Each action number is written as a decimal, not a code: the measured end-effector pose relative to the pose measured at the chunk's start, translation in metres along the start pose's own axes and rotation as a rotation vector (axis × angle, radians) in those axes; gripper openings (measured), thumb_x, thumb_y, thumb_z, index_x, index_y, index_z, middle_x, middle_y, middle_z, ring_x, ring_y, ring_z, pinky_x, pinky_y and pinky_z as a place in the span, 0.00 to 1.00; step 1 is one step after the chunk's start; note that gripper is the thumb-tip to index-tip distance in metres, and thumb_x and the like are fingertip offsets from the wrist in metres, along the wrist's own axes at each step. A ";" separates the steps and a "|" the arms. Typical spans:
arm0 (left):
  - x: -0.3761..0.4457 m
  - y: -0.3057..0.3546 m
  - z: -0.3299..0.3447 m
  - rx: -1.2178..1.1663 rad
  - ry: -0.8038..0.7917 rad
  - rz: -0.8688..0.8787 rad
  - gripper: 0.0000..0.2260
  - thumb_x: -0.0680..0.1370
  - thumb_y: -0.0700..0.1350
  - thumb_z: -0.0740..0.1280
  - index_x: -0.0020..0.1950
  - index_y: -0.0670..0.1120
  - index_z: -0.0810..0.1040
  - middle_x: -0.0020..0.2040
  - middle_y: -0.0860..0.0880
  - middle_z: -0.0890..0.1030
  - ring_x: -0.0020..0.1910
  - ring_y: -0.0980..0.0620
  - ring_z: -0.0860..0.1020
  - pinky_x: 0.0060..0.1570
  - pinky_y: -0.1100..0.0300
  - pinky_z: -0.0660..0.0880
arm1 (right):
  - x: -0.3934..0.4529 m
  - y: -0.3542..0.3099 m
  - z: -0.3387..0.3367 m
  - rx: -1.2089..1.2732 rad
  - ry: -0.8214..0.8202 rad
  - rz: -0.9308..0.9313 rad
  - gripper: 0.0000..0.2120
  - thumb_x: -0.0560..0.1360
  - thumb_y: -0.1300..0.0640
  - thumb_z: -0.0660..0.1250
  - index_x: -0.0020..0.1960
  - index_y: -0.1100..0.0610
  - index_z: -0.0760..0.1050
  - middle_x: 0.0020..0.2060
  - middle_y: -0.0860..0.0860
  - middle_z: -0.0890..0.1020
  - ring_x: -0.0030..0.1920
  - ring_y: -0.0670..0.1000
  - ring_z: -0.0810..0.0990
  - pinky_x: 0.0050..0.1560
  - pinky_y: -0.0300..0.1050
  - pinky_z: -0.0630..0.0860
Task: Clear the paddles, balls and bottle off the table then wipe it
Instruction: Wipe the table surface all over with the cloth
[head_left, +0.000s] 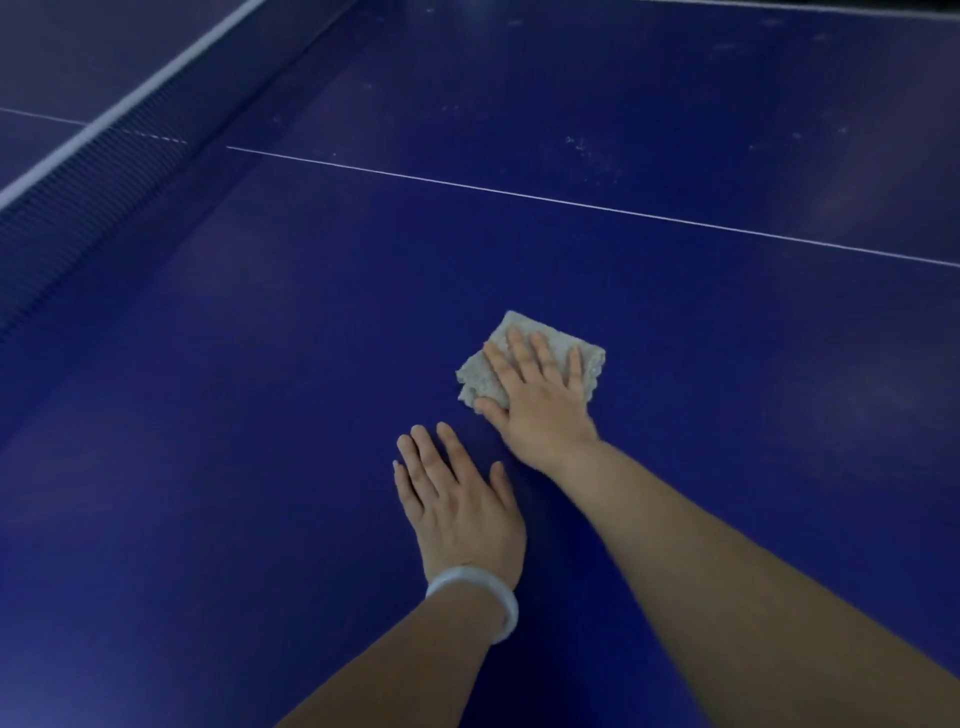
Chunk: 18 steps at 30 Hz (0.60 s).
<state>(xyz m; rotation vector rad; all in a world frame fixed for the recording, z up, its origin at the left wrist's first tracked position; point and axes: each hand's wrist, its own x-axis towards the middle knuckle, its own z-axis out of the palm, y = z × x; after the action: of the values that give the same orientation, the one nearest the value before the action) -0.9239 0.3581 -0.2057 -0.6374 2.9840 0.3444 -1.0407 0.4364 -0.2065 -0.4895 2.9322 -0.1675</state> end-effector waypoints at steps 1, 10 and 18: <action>0.000 -0.003 -0.001 -0.018 -0.020 0.021 0.31 0.82 0.57 0.45 0.79 0.42 0.41 0.80 0.39 0.42 0.79 0.43 0.39 0.77 0.47 0.38 | -0.006 0.013 0.000 0.009 -0.004 -0.008 0.32 0.81 0.37 0.44 0.80 0.46 0.40 0.79 0.49 0.39 0.78 0.52 0.36 0.74 0.63 0.33; 0.009 -0.136 -0.031 0.146 -0.074 0.473 0.32 0.80 0.62 0.39 0.80 0.47 0.49 0.80 0.45 0.49 0.79 0.47 0.47 0.77 0.47 0.46 | -0.076 0.112 -0.010 0.064 0.033 0.692 0.34 0.78 0.34 0.37 0.80 0.48 0.39 0.80 0.52 0.42 0.79 0.55 0.39 0.74 0.68 0.38; 0.009 -0.137 -0.025 0.179 -0.049 0.470 0.33 0.80 0.62 0.35 0.80 0.44 0.43 0.80 0.47 0.44 0.79 0.49 0.41 0.77 0.48 0.42 | -0.019 -0.057 0.009 0.051 0.048 0.369 0.31 0.82 0.39 0.41 0.80 0.50 0.38 0.79 0.54 0.41 0.78 0.60 0.37 0.72 0.71 0.34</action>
<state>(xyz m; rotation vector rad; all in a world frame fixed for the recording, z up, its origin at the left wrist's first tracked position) -0.8764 0.2265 -0.2100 0.0942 3.0374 0.1092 -1.0035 0.3884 -0.2046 0.0673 2.9908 -0.2073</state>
